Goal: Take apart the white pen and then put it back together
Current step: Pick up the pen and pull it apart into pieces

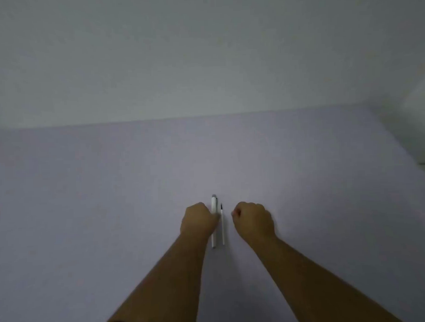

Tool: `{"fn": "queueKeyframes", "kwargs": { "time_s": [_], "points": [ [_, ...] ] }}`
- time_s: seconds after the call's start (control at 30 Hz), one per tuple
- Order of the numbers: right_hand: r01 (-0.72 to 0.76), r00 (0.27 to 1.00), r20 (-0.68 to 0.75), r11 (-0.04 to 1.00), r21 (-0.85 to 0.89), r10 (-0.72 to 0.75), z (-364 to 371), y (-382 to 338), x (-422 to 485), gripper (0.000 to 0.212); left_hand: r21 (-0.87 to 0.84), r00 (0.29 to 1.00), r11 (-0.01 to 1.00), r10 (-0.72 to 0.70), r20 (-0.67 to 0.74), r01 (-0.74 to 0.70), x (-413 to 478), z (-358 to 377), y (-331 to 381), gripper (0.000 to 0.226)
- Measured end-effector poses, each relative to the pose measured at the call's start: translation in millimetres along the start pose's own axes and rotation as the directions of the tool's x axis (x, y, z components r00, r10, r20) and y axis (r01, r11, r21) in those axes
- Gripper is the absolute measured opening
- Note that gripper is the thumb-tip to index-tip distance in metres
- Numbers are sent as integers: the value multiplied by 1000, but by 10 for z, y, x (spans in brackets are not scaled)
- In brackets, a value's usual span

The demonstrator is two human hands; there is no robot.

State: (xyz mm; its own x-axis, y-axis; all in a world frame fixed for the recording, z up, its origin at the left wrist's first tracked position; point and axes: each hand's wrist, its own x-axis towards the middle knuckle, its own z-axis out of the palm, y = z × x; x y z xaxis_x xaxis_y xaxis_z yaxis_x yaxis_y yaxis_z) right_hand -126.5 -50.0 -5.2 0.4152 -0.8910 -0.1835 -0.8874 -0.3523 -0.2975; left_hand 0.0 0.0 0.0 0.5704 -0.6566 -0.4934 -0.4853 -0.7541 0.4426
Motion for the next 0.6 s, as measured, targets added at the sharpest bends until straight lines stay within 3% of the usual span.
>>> {"fn": "queueKeyframes", "kwargs": {
  "time_s": [0.23, 0.3, 0.43, 0.6],
  "points": [
    [-7, 1000, -12, 995, 101, 9, 39, 26, -4, 30, -46, 999, 998, -42, 3, 42, -33, 28, -45, 19],
    [-18, 1000, 6, 970, 244, 17, 1, -13, 11, 27, -68, 1000, 998, 12, -24, -14, -49, -26, -54, 17],
    [-186, 981, 154, 761, 621, 114, -155, -227, 66, 30, -227, 987, 961, 146, -74, -159, -172, -129, -28, 10],
    [-296, 955, 222, 601, 742, 195, -346, -408, 142, 28, -296, 968, 922, 241, -67, -250, -312, -229, 27, 16]
  ]
}}
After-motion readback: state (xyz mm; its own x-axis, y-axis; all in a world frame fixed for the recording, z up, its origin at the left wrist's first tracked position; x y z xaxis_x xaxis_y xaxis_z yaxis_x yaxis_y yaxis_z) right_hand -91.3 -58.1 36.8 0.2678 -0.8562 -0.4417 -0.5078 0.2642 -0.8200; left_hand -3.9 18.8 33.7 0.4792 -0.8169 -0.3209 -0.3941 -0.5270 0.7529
